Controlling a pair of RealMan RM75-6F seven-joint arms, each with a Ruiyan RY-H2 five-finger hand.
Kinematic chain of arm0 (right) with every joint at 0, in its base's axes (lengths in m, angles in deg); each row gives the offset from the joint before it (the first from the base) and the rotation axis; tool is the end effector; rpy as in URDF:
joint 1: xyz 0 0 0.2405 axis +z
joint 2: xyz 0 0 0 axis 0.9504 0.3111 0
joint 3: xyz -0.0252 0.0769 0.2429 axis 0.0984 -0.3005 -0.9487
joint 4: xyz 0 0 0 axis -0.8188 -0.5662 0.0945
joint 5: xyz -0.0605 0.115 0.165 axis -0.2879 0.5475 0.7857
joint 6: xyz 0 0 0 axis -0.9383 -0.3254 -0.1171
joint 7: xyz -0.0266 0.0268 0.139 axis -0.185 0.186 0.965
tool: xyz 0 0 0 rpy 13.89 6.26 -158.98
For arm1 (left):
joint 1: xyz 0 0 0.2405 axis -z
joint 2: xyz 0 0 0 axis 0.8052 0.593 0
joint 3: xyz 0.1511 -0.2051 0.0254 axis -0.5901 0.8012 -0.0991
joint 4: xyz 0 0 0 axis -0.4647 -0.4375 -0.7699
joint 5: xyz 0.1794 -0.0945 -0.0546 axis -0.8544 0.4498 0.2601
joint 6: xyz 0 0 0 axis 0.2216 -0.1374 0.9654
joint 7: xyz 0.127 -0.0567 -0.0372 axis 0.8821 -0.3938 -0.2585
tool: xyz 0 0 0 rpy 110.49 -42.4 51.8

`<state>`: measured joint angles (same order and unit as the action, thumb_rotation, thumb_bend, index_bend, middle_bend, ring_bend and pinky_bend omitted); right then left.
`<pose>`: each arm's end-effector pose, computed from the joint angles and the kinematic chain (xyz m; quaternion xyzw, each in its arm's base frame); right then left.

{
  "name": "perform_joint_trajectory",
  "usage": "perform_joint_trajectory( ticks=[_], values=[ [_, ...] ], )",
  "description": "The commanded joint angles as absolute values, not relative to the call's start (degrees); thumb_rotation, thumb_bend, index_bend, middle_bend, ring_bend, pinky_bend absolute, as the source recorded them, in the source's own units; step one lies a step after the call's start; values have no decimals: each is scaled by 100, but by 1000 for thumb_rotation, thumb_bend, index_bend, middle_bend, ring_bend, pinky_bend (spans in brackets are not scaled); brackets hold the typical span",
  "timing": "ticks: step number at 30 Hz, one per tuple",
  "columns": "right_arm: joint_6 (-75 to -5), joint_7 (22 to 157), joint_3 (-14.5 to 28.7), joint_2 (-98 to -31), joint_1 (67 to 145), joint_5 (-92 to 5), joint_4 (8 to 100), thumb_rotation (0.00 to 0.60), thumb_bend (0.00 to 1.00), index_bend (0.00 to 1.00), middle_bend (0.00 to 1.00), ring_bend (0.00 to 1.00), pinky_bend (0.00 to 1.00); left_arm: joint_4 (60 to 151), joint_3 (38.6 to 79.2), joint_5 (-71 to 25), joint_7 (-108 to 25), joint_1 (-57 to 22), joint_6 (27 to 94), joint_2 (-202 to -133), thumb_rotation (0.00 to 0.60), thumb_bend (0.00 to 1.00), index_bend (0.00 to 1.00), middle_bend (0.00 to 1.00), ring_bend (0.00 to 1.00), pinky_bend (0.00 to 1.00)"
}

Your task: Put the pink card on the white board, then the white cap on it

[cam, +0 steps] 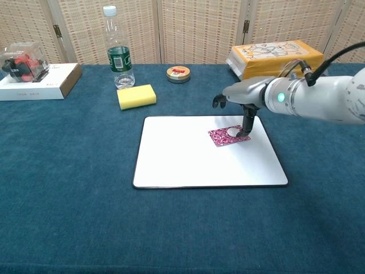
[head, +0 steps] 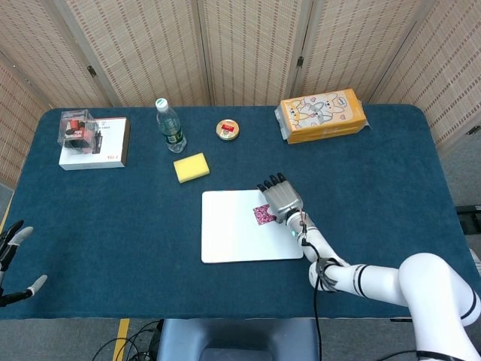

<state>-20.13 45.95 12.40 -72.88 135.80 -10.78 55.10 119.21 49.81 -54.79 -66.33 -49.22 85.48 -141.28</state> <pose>-0.1139 -0.4036 -0.0448 0.8125 -0.3212 0.1940 0.4461 -0.3252 0.1660 0.2037 -0.5898 -0.4250 -0.4552 0.5141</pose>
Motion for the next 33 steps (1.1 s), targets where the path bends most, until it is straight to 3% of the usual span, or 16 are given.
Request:
perform_joint_trajectory(
  ticks=[1,7,14,17,24,30,33],
  values=[
    [-2170,4663,1215,-7058,13527,-1134,5823,600,154,116,114,19,0,11917,4982,-5463,-6633,-4924,8542,-14130,600,294,0,0,54,199],
    [-2809,4978,1193,-6197,13146,-1497,6962,600,144,109,94,2,0,11941,4993,-5420,-6511,-4907,8483,-14157,600,294,0,0,54,200],
    [-4533,5891,1744,-5492,11797,-3351,7861,600,122,104,82,0,0,12074,4980,-5431,-6064,-4846,8345,-14234,600,294,0,0,54,199],
    [-5597,6392,2145,-5587,10990,-4393,7501,600,117,101,80,0,0,12162,4986,-5364,-5782,-4799,8206,-14285,600,294,0,0,54,200],
    [-6829,7292,2721,-5760,9610,-5376,6415,600,114,101,78,0,0,12373,4995,-5274,-5085,-4736,8025,-14430,600,294,0,0,54,200],
    [-7403,8457,2569,-6011,8653,-5416,5367,600,113,101,78,0,0,12515,4989,-5175,-4484,-4715,7901,-14575,600,294,0,0,54,200],
    [-7307,8670,2533,-5848,8506,-5464,5261,600,113,101,79,0,0,12582,4989,-5211,-4358,-4720,7939,-14616,600,294,0,0,54,199]
  ],
)
